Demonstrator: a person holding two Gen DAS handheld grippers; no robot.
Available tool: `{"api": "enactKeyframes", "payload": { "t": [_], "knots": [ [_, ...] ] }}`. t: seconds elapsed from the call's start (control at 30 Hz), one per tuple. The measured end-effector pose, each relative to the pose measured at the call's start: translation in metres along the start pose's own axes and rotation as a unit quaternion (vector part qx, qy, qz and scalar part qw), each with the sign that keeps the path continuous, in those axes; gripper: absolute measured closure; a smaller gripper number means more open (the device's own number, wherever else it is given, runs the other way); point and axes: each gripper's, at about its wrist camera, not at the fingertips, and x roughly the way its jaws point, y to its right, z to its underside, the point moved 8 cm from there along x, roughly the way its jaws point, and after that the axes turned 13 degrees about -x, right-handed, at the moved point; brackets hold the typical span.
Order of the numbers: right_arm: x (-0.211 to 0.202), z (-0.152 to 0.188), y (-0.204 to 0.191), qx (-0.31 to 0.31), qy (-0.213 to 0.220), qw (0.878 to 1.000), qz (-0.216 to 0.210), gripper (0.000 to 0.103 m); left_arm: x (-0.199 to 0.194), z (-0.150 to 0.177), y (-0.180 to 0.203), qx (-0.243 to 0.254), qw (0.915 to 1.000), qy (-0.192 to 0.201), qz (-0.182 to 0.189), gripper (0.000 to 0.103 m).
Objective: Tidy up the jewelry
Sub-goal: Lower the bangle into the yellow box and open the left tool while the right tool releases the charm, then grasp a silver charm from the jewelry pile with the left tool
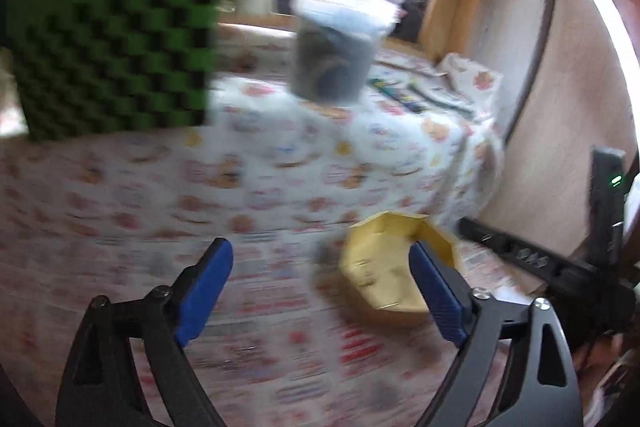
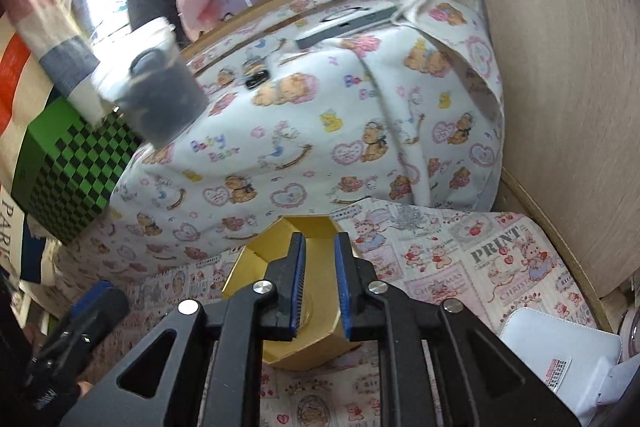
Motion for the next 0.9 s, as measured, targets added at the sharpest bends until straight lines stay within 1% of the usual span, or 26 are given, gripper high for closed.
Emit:
{"api": "enactKeyframes", "payload": {
  "t": [0.1, 0.17, 0.23, 0.3, 0.4, 0.43, 0.47, 0.5, 0.53, 0.57, 0.63, 0.7, 0.8, 0.9],
  "knots": [
    [0.000, 0.003, -0.013, -0.021, -0.003, 1.000, -0.002, 0.082, -0.011, -0.004, -0.029, 0.011, 0.9983, 0.027, -0.051, 0.014],
    [-0.001, 0.004, -0.021, -0.033, -0.003, 0.999, 0.000, 0.082, -0.017, -0.005, -0.044, 0.018, 0.9967, 0.038, -0.070, 0.014],
    [-0.002, 0.006, -0.028, -0.046, -0.001, 0.999, 0.006, 0.081, -0.025, -0.004, -0.058, 0.017, 0.9953, 0.047, -0.082, 0.014],
    [-0.003, 0.007, -0.035, -0.058, 0.001, 0.998, 0.009, 0.075, -0.031, -0.001, -0.070, 0.014, 0.9947, 0.051, -0.088, 0.011],
    [-0.003, 0.009, -0.042, -0.066, 0.001, 0.998, 0.010, 0.071, -0.034, 0.006, -0.080, 0.006, 0.9938, 0.055, -0.096, 0.007],
    [-0.003, 0.010, -0.043, -0.068, 0.001, 0.998, 0.012, 0.070, -0.033, 0.009, -0.085, 0.005, 0.9928, 0.057, -0.105, 0.007],
    [-0.002, 0.010, -0.044, -0.070, 0.002, 0.997, 0.014, 0.066, -0.031, 0.011, -0.091, 0.004, 0.9912, 0.058, -0.119, 0.006],
    [-0.003, 0.011, -0.045, -0.072, 0.002, 0.997, 0.017, 0.056, -0.027, 0.014, -0.096, 0.005, 0.9898, 0.056, -0.131, 0.006],
    [-0.003, 0.010, -0.047, -0.077, 0.007, 0.997, 0.023, 0.050, -0.023, 0.017, -0.100, 0.009, 0.9889, 0.047, -0.141, 0.006],
    [-0.004, 0.010, -0.048, -0.081, 0.012, 0.996, 0.028, 0.040, -0.019, 0.020, -0.104, 0.014, 0.9884, 0.038, -0.146, 0.006],
    [-0.006, 0.009, -0.052, -0.096, 0.019, 0.994, 0.040, 0.039, -0.015, 0.025, -0.114, 0.010, 0.9868, 0.033, -0.158, 0.006],
    [-0.006, 0.009, -0.054, -0.101, 0.020, 0.994, 0.042, 0.039, -0.011, 0.027, -0.124, 0.005, 0.9848, 0.027, -0.171, 0.006],
    [-0.005, 0.011, -0.058, -0.105, 0.018, 0.994, 0.040, 0.039, -0.007, 0.027, -0.133, -0.014, 0.9857, 0.016, -0.167, 0.006],
    [0.001, 0.013, -0.057, -0.109, 0.011, 0.993, 0.050, 0.039, -0.004, 0.031, -0.139, -0.030, 0.9869, -0.005, -0.158, 0.007]
  ]
}}
